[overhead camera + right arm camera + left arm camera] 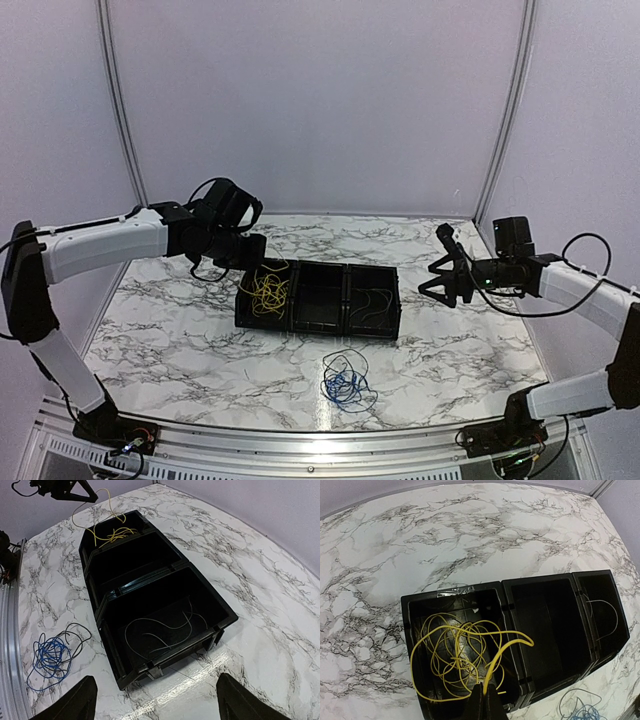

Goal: Untangle the cables

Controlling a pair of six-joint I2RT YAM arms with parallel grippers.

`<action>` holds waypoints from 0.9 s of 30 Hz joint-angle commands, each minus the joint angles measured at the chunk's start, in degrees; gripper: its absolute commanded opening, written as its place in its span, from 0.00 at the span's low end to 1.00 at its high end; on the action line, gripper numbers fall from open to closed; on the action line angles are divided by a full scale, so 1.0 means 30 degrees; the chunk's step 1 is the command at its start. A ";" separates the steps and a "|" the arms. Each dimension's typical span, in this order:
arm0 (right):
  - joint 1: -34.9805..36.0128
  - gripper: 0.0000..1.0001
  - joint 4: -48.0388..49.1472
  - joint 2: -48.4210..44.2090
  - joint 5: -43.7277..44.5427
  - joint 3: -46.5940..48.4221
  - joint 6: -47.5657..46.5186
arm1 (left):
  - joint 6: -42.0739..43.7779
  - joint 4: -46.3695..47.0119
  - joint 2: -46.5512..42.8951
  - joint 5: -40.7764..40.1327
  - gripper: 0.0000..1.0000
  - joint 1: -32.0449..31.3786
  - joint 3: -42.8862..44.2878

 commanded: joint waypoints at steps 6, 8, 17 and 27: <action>-0.0159 0.82 0.0171 0.0717 0.0124 0.0546 -0.0509 | -0.0382 0.0031 0.2621 0.1982 0.00 0.0857 0.1090; -0.0145 0.82 0.0149 0.0755 0.0091 0.0531 -0.0614 | -0.0477 -0.0010 0.3180 0.2085 0.00 0.1058 0.0824; -0.0128 0.82 -0.0149 0.1124 -0.0113 0.0732 -0.0866 | -0.0951 0.0003 0.4841 0.2087 0.00 0.1373 0.0428; -0.0144 0.82 -0.0211 0.1019 -0.0140 0.0701 -0.0929 | -0.0147 0.0074 0.3376 0.2294 0.99 0.1264 0.0355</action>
